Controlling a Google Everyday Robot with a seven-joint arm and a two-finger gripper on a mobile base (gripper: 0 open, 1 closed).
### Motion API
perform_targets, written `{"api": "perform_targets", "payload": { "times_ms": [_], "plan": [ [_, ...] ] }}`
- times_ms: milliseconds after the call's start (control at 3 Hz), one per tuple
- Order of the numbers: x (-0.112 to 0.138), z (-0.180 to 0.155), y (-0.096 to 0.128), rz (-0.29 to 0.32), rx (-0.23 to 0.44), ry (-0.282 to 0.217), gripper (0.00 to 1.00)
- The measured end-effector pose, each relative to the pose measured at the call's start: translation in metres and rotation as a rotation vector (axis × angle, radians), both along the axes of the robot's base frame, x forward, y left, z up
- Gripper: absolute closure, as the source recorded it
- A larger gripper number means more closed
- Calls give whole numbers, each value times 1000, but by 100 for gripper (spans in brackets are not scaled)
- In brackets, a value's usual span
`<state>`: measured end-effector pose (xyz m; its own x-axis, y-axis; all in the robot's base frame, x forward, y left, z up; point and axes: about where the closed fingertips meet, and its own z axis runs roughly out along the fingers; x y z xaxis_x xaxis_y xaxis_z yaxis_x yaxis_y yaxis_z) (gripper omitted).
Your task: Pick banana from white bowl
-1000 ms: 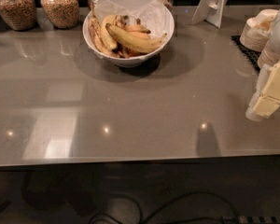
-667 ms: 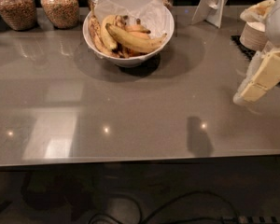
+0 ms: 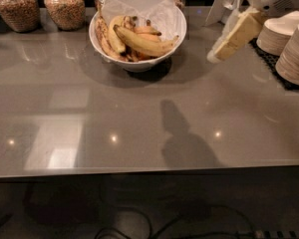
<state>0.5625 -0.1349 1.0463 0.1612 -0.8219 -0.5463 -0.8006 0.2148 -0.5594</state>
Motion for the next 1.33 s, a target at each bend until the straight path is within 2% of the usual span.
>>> {"api": "perform_targets", "payload": {
  "times_ms": [333, 667, 1000, 1333],
  "plan": [
    [52, 19, 52, 89, 58, -51, 0],
    [52, 19, 52, 90, 58, -52, 0],
    [69, 9, 72, 123, 55, -79, 0],
    [88, -10, 110, 178, 81, -64, 19]
  ]
}}
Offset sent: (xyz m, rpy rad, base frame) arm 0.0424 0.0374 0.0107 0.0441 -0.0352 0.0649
